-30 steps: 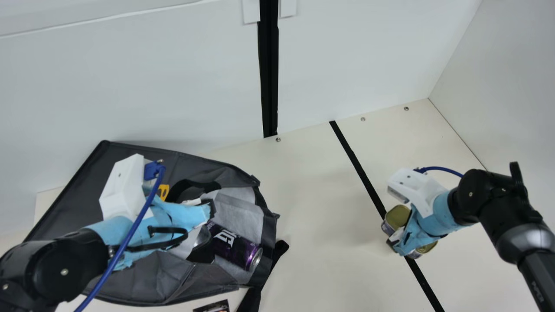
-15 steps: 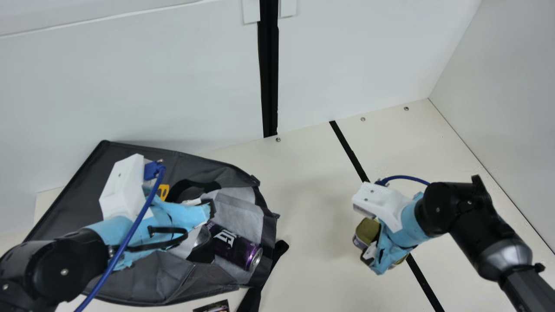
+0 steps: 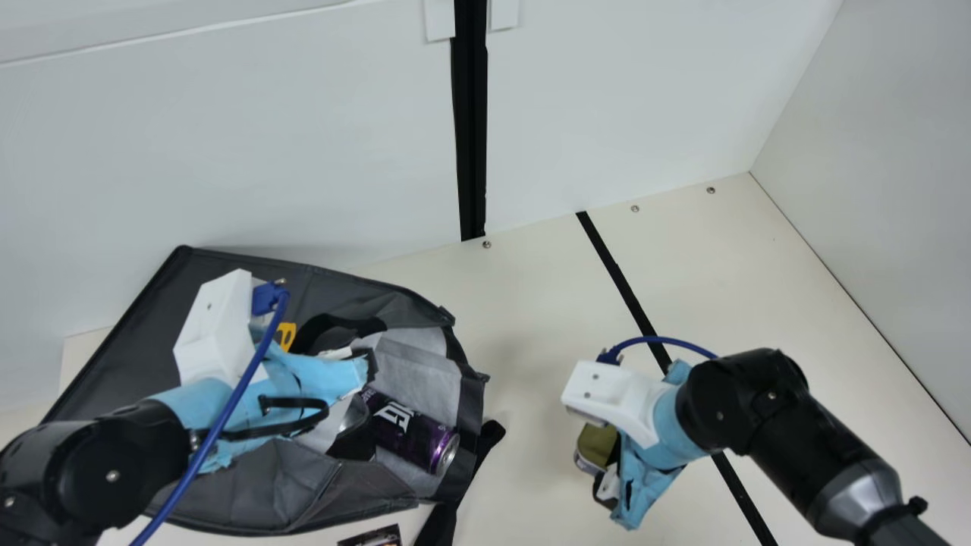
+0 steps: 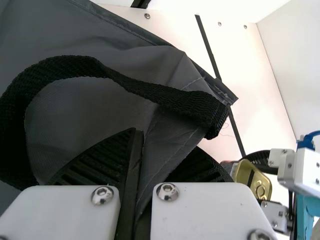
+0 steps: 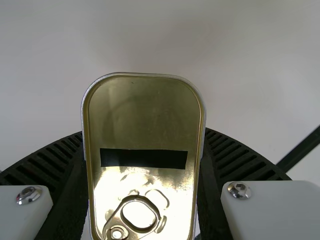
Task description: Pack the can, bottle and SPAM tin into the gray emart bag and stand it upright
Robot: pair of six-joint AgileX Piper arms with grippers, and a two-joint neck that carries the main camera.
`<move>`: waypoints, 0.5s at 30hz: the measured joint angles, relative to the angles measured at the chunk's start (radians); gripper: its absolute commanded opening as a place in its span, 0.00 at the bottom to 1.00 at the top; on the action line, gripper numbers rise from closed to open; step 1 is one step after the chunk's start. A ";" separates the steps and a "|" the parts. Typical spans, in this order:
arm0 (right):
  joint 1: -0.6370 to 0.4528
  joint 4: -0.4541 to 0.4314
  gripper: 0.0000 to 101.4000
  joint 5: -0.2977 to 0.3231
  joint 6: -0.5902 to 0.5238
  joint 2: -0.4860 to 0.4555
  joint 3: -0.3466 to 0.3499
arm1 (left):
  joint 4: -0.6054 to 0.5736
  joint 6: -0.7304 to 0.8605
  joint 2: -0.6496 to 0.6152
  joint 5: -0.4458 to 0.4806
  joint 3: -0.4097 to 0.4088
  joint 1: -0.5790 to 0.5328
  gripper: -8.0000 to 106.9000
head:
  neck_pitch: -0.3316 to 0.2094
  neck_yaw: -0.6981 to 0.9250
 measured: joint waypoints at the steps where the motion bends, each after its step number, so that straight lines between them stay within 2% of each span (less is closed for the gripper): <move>1: 0.015 0.000 0.00 -0.002 0.004 -0.002 0.003 | 0.000 0.000 0.000 0.000 0.000 0.000 0.00 | 0.000 0.000; 9: 0.159 0.021 0.00 -0.010 0.057 -0.015 0.019 | 0.000 0.000 0.000 0.000 0.000 0.000 0.00 | 0.000 0.000; 15: 0.239 0.077 0.00 -0.061 0.074 -0.016 0.027 | 0.000 0.000 0.000 0.000 0.000 0.000 0.00 | 0.000 -0.002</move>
